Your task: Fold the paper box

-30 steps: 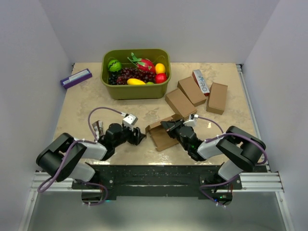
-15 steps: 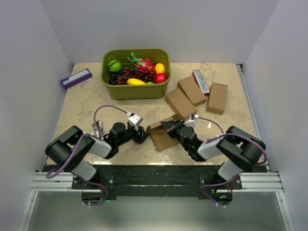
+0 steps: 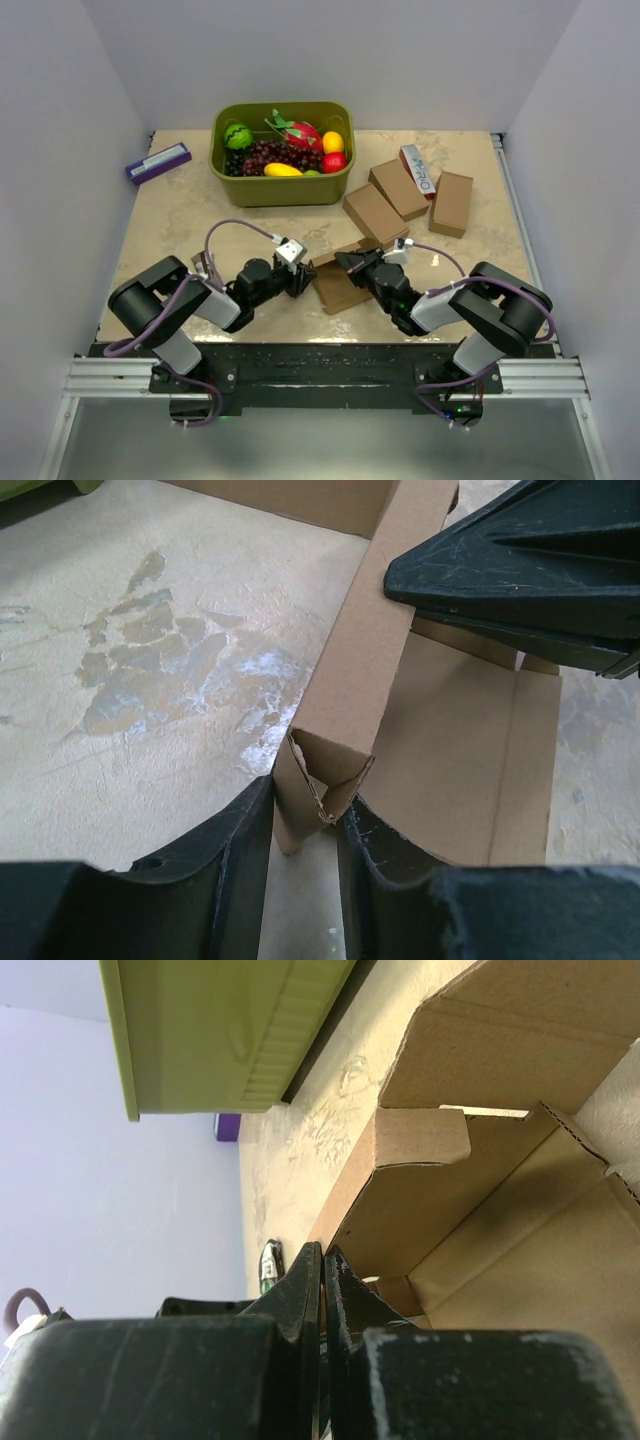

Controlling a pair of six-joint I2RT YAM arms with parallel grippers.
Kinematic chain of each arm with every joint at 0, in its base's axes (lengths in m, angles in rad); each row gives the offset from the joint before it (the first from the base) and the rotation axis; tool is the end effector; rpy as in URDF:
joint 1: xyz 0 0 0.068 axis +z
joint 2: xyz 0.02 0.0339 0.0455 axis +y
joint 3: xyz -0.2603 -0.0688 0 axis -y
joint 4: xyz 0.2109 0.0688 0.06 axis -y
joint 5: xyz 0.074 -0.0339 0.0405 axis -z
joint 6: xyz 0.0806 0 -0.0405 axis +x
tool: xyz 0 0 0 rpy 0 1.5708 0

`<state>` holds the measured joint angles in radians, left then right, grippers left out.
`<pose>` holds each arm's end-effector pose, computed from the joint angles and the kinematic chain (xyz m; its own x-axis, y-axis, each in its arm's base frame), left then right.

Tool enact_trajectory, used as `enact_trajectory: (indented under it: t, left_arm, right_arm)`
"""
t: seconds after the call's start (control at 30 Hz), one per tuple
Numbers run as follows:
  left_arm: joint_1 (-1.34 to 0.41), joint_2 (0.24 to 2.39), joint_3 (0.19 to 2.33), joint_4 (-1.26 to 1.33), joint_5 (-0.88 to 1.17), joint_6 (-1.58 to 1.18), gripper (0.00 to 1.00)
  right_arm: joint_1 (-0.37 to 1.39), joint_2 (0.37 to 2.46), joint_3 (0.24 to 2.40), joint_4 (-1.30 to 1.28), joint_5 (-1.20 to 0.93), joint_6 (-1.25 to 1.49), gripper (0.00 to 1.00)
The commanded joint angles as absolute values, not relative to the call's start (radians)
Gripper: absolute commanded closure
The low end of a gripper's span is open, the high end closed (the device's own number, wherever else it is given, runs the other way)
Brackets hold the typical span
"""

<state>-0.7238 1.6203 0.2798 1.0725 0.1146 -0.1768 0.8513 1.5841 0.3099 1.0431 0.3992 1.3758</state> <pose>0.2097 -0.1976 0.1410 -0.3256 0.0546 -0.9439 0.6941 0.6917 -0.1994 0.2126 0.1951 0.1557 -0.4645 0.8415 -0.2760 0.0621 0.3418 0.9377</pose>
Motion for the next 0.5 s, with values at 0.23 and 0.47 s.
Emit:
enact_trajectory:
  t: [0.23, 0.47]
  left_arm:
    - [-0.816, 1.697, 0.356, 1.184, -0.143, -0.343, 0.71]
    - [-0.862, 1.749, 0.428, 1.146, -0.215, -0.374, 0.73]
  right_arm:
    - [0.861, 1.632, 0.276, 0.931, 0.387, 1.339, 1.00]
    - [0.864, 1.640, 0.273, 0.933, 0.383, 1.351, 1.00]
